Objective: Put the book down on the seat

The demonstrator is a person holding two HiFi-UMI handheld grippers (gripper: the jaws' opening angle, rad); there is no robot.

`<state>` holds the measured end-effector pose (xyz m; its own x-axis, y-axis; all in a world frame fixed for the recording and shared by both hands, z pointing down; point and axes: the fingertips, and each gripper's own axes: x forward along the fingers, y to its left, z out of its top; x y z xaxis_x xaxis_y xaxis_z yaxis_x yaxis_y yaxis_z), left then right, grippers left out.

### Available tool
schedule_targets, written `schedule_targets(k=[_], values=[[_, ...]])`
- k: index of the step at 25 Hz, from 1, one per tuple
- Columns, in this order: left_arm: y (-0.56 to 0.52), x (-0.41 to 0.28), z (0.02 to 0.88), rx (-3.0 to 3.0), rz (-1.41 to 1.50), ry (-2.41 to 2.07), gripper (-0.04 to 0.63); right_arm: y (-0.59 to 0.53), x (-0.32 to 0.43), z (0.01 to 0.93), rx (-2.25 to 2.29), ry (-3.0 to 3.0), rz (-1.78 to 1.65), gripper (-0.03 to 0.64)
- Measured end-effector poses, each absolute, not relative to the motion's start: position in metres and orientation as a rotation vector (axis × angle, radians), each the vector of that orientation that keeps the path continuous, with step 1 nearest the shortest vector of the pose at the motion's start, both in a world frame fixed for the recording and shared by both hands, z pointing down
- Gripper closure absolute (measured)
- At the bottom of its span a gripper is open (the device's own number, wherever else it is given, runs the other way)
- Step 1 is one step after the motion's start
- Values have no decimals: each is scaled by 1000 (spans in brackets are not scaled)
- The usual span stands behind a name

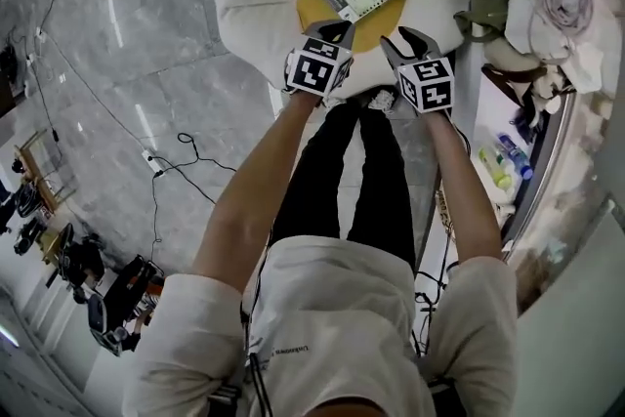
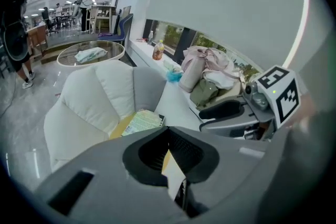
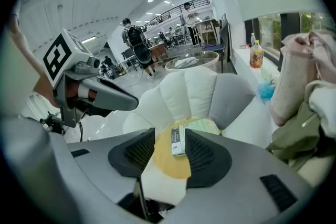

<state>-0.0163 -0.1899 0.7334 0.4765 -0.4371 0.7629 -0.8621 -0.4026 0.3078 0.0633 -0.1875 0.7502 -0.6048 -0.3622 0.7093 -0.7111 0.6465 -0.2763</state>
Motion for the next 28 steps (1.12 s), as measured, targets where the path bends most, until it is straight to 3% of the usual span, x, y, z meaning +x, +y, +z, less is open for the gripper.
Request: schedule_targets(k=[10,18,28], values=[[-155,-22,622,2076,784,-1039,586,-174,60,630,884,-2190,635,443],[-135,-31,568,2040,690,-1112,586,-148,86,595,1016,-2045,636,445],[-122,-32,542,1834,460,-1340,586,-141,62,546,1127,-2100,682,465]])
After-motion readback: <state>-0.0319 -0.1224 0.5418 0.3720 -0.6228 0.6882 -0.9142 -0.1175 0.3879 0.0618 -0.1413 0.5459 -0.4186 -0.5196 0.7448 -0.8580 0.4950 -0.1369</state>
